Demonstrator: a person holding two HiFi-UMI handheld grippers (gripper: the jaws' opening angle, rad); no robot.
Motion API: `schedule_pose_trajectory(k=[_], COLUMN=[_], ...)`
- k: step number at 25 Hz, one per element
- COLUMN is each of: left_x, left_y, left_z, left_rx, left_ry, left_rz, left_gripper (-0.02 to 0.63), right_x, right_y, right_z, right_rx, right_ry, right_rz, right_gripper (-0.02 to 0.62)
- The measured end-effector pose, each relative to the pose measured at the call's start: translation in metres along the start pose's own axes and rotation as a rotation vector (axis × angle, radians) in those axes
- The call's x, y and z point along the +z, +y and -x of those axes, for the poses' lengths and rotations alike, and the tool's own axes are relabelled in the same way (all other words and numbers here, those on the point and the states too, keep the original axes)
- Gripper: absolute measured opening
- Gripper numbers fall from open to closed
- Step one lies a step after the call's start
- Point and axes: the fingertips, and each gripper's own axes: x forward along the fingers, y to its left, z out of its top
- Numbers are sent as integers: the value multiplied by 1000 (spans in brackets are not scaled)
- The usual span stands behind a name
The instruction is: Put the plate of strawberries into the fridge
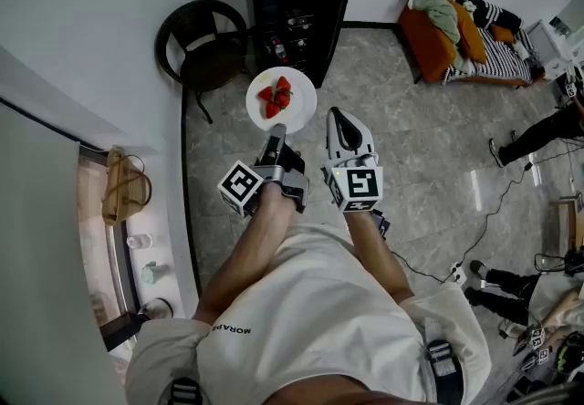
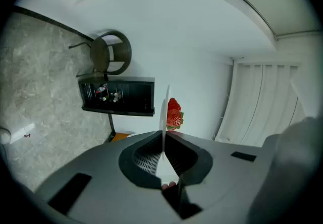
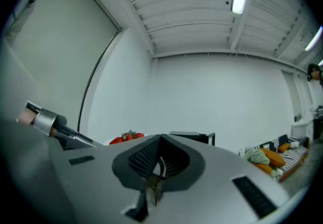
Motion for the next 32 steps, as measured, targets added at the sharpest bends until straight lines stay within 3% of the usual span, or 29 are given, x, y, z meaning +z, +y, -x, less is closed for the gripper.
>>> schedule_pose_trajectory(k=[20, 26, 32], left_x=[-24, -77, -99], left_y=[25, 17, 18], left_z=[6, 8, 10], left_rx=[63, 65, 54], left_ry=[-50, -80, -125], left_rz=[-6, -31, -46], left_gripper=[12, 12, 12], right_x=[-20, -14, -20], right_y=[-11, -55, -71], right_z=[11, 46, 63], right_rx=[86, 112, 153], right_ry=[23, 11, -1], right_rz=[-50, -67, -61], right_gripper=[12, 12, 12])
